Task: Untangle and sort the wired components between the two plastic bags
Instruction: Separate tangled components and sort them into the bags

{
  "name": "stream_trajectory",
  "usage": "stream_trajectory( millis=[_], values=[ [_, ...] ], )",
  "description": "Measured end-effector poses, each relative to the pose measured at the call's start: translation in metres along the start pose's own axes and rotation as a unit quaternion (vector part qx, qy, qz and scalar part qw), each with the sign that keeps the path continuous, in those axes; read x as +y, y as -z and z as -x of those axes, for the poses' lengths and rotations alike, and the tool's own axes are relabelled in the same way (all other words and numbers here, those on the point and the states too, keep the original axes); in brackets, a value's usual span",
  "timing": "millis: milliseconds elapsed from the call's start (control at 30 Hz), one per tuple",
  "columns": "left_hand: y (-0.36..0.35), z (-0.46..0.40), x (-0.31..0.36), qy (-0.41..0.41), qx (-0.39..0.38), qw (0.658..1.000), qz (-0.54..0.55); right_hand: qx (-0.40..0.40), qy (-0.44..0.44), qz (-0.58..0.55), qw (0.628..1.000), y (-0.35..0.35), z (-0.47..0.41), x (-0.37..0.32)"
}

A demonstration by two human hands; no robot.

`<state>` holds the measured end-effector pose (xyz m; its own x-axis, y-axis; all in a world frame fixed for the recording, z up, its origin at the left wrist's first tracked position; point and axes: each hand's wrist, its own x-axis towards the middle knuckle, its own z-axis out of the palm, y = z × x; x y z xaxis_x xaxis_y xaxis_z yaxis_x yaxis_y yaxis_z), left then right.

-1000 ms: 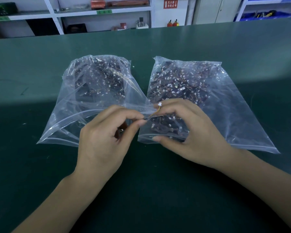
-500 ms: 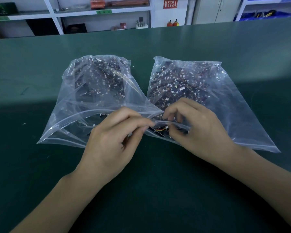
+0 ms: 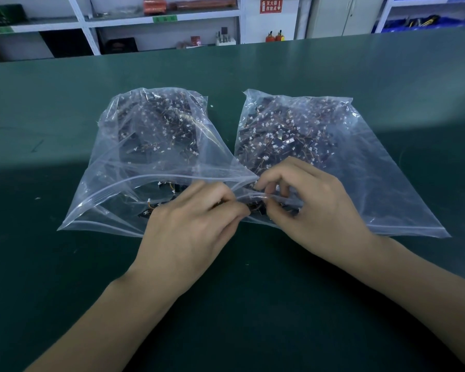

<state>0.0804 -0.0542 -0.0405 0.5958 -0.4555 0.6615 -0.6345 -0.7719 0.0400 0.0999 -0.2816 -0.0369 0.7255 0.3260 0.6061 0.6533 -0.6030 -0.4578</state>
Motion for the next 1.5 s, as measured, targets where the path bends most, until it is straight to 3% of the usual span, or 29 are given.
stream_trajectory(
  millis=[300, 600, 667, 833, 1133, 1300, 1500],
  values=[
    [-0.001, -0.002, 0.007, 0.036, -0.107, 0.993, -0.034, -0.018, 0.007, -0.001, 1.000, -0.002, 0.001, -0.003],
    [-0.006, 0.003, 0.013, 0.028, -0.139, 0.983, -0.115, -0.022, 0.000, -0.003, 1.000, -0.003, 0.002, -0.003],
    [-0.005, 0.003, 0.014, 0.038, -0.129, 0.985, -0.109, -0.023, -0.001, 0.006, 1.000, -0.003, 0.002, -0.004],
    [0.009, 0.001, 0.007, 0.079, -0.059, 0.995, 0.020, -0.031, -0.005, 0.027, 0.999, -0.001, 0.001, -0.006],
    [0.010, 0.007, -0.034, 0.234, -0.104, 0.965, -0.064, -0.081, -0.007, 0.044, 0.996, -0.003, 0.003, -0.008],
    [0.010, 0.005, -0.034, 0.219, -0.069, 0.971, -0.064, -0.068, -0.010, 0.038, 0.997, -0.002, 0.004, -0.009],
    [0.006, 0.009, -0.042, 0.191, -0.092, 0.973, -0.093, -0.076, -0.017, 0.041, 0.996, -0.001, 0.004, -0.009]
  ],
)
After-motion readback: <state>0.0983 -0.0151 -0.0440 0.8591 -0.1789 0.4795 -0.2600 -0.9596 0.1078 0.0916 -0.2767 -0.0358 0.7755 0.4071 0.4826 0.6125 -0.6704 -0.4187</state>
